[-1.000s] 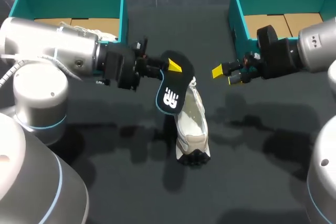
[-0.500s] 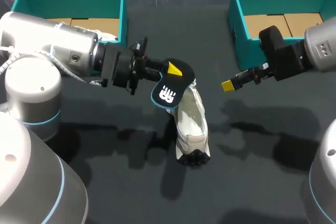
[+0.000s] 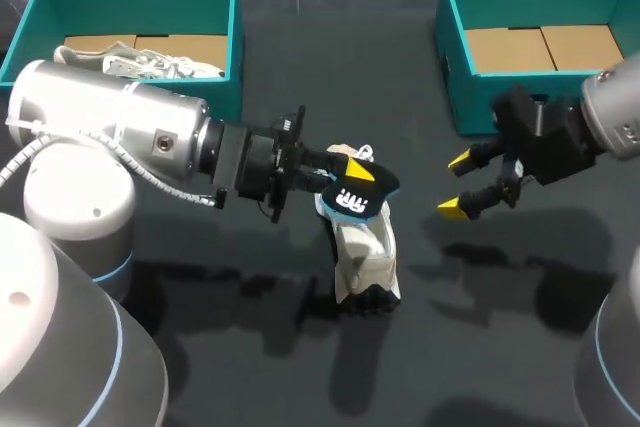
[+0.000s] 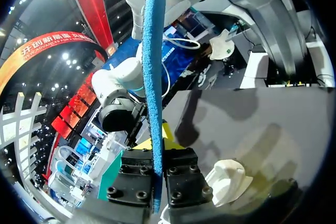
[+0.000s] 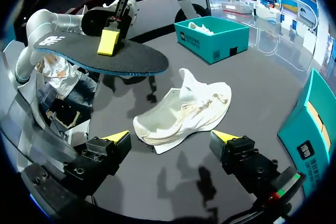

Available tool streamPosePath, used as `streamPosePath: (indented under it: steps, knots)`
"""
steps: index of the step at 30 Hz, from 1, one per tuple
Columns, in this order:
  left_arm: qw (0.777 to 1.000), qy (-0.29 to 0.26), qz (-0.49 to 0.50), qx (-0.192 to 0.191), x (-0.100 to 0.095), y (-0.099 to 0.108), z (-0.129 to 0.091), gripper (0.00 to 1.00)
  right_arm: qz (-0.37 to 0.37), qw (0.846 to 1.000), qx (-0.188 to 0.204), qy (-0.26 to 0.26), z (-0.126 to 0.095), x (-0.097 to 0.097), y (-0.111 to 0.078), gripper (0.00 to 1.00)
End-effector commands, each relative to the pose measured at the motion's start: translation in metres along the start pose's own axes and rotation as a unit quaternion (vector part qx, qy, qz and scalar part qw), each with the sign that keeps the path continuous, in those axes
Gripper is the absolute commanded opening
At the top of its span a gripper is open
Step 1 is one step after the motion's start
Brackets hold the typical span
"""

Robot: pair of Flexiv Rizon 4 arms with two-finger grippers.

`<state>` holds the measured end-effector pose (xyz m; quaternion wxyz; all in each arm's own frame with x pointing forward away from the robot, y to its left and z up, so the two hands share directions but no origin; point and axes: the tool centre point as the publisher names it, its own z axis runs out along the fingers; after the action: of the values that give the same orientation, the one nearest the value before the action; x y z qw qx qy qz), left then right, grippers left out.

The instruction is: Take the shoe out of the shoebox, open the shoe tongue, remove and reinsert the insole, then place the shoe into the shoebox

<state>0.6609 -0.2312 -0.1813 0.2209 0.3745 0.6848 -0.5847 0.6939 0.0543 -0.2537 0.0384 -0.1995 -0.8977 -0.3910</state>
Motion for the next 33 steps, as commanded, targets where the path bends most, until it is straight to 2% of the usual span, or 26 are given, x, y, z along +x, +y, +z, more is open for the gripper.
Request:
streamPosePath:
  steps: [1, 3, 5, 10, 14, 16, 27, 30, 33]
  knots:
    - [1.000, 0.001, 0.000, -0.004, 0.001, -0.003, -0.001, 0.00, 0.000, 1.000, -0.001, 0.001, -0.003, 0.001, -0.003, 1.00]
    - [1.000, 0.001, 0.000, -0.004, 0.001, -0.003, -0.001, 0.00, 0.000, 1.000, -0.001, 0.001, -0.003, 0.001, -0.003, 1.00]
    - [1.000, 0.003, -0.018, 0.000, 0.007, -0.005, 0.009, 0.00, 0.000, 1.000, -0.001, 0.001, -0.003, 0.001, -0.003, 1.00]
    - [0.997, 0.001, -0.072, -0.004, 0.024, -0.007, 0.020, 0.00, -0.091, 0.996, 0.021, 0.013, 0.016, 0.010, -0.021, 1.00]
    - [0.994, -0.014, -0.108, 0.001, 0.028, -0.010, 0.023, 0.00, -0.123, 0.992, 0.035, 0.012, 0.025, 0.008, -0.032, 1.00]
    - [0.994, -0.013, -0.108, 0.002, 0.030, -0.011, 0.025, 0.00, -0.129, 0.989, 0.068, 0.024, 0.035, 0.008, -0.038, 1.00]
    - [0.994, -0.016, -0.109, -0.003, 0.032, -0.009, 0.028, 0.00, -0.129, 0.989, 0.068, 0.024, 0.035, 0.008, -0.038, 1.00]
    - [0.991, -0.029, -0.129, -0.010, 0.038, -0.001, 0.035, 0.00, -0.179, 0.981, 0.065, 0.043, 0.050, 0.005, -0.037, 1.00]
    - [0.990, -0.039, -0.134, -0.018, 0.040, 0.002, 0.036, 0.00, -0.160, 0.982, 0.089, 0.042, 0.060, -0.001, -0.037, 1.00]
